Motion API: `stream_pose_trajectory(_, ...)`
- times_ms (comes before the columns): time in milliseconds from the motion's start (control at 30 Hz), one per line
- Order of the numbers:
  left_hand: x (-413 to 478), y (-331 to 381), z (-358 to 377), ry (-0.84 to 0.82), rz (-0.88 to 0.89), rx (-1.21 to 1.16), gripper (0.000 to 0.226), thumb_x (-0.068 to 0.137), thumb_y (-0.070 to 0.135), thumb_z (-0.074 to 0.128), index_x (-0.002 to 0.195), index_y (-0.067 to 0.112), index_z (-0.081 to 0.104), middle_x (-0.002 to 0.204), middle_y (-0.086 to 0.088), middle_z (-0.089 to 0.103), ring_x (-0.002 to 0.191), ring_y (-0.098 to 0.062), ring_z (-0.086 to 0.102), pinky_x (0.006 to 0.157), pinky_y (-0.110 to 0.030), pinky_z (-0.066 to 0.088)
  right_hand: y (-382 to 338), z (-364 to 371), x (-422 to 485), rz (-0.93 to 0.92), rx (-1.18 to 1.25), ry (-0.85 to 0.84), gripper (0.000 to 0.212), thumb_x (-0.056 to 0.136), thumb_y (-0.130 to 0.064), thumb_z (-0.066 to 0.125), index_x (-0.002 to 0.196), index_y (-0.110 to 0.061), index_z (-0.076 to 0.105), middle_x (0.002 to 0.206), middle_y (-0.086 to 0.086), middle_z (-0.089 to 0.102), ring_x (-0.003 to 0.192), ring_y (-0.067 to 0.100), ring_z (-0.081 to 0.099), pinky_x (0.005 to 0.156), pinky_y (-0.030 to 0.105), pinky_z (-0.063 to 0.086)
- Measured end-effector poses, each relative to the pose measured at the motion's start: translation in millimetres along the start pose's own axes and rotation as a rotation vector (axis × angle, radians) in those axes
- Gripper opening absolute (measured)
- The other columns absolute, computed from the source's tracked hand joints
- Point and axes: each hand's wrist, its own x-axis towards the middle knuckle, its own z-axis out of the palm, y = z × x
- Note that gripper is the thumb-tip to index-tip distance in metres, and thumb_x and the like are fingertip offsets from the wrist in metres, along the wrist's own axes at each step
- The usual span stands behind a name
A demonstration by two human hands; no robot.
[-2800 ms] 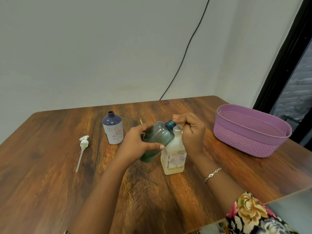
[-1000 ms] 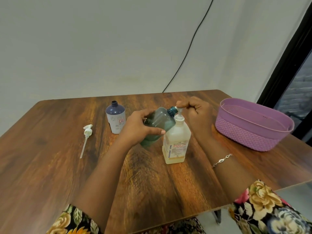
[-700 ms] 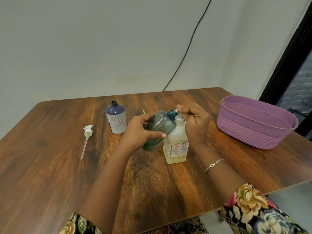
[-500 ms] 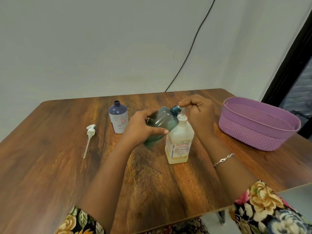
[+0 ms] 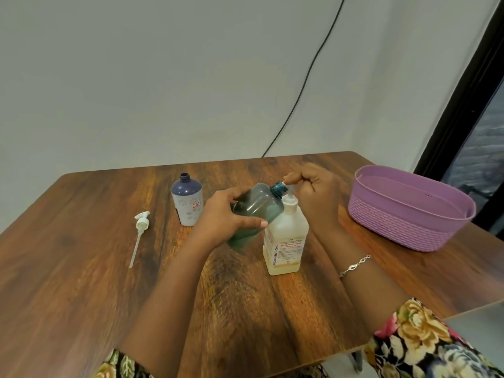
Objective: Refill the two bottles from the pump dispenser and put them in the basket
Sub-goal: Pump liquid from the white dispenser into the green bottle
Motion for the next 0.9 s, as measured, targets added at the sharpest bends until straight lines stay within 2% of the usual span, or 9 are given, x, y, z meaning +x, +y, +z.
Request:
stream_pose_trajectory(100,1.7,0.3,0.2,0.001,0.004,0.013,0.076,0.065,0.021,0.081,0.133,0.018,0.049,0.123,0.003,0.055,0.110,-0.016,0.052,0.096,-0.037,0.046,1.4,1.5,-7.9,-0.062,-0.032,0.044,0.025,0.075,-0.003,0.044,0.065,0.000,0.067,0.065,0.005,0.065,0.065,0.014,0.060,0.061,0.019,0.047)
stream_pose_trajectory(200,-0.1,-4.6,4.8,-0.001,-0.016,0.023,0.078,0.065,0.022,0.081,0.134,0.018,0.046,0.124,0.003,0.054,0.110,-0.015,0.050,0.096,-0.035,0.045,14.4,5.8,-21.3,-0.134,-0.094,0.058,0.024,0.071,0.020,0.054,0.065,0.001,0.068,0.065,0.007,0.065,0.068,0.018,0.063,0.066,0.018,0.046)
stream_pose_trajectory(267,-1.4,-7.8,7.1,-0.001,-0.035,0.004,0.078,0.065,0.023,0.081,0.135,0.018,0.046,0.127,0.001,0.054,0.111,-0.016,0.050,0.098,-0.037,0.045,18.7,5.9,-19.7,-0.144,-0.090,0.047,0.027,0.068,0.024,0.053,0.066,0.001,0.068,0.065,0.008,0.066,0.068,0.021,0.064,0.067,0.018,0.046)
stream_pose_trajectory(367,-5.6,-9.5,9.6,0.006,-0.032,0.015,0.078,0.067,0.024,0.080,0.136,0.019,0.044,0.129,0.002,0.052,0.113,-0.015,0.049,0.098,-0.036,0.044,11.1,0.6,-22.7,-0.134,-0.055,0.051,0.029,0.072,0.019,0.048,0.073,0.000,0.070,0.071,0.007,0.067,0.074,0.019,0.064,0.072,0.012,0.046)
stream_pose_trajectory(467,-7.2,-10.4,9.8,0.017,-0.027,0.016,0.079,0.066,0.026,0.079,0.136,0.020,0.043,0.131,0.002,0.051,0.116,-0.016,0.048,0.100,-0.038,0.043,4.7,-2.5,-30.4,-0.133,-0.050,0.043,0.031,0.077,0.005,0.042,0.083,-0.004,0.071,0.084,-0.001,0.067,0.085,0.015,0.064,0.079,0.013,0.048)
stream_pose_trajectory(533,-5.5,-9.2,7.2,0.024,-0.026,0.011,0.080,0.066,0.027,0.080,0.137,0.020,0.042,0.132,0.001,0.050,0.117,-0.016,0.048,0.100,-0.037,0.043,0.3,-4.4,-27.5,-0.120,-0.069,0.016,0.035,0.076,0.002,0.039,0.088,-0.005,0.072,0.090,-0.002,0.067,0.089,0.014,0.064,0.082,0.012,0.048)
stream_pose_trajectory(700,1.5,-1.3,1.8,0.027,0.006,0.040,0.079,0.066,0.026,0.080,0.136,0.019,0.044,0.128,0.003,0.052,0.107,-0.010,0.048,0.090,-0.024,0.042,-10.3,-7.6,-9.8,-0.134,-0.191,-0.012,0.031,0.073,0.001,0.042,0.078,-0.002,0.072,0.078,0.007,0.069,0.072,0.015,0.059,0.070,0.028,0.049)
stream_pose_trajectory(800,3.5,-2.3,2.1,0.019,0.008,0.059,0.080,0.065,0.025,0.081,0.135,0.019,0.044,0.128,0.003,0.053,0.107,-0.010,0.049,0.091,-0.025,0.043,-4.6,-2.0,-18.3,-0.157,-0.221,0.029,0.025,0.070,0.012,0.049,0.071,-0.003,0.069,0.071,0.006,0.067,0.069,0.016,0.059,0.069,0.011,0.042)
stream_pose_trajectory(900,3.6,-7.3,4.8,0.012,-0.014,0.069,0.081,0.065,0.026,0.082,0.137,0.020,0.044,0.130,0.001,0.052,0.110,-0.013,0.049,0.094,-0.031,0.044,8.9,4.2,-22.6,-0.136,-0.182,0.055,0.028,0.067,0.020,0.051,0.068,-0.003,0.067,0.068,0.006,0.065,0.068,0.018,0.060,0.065,0.013,0.043)
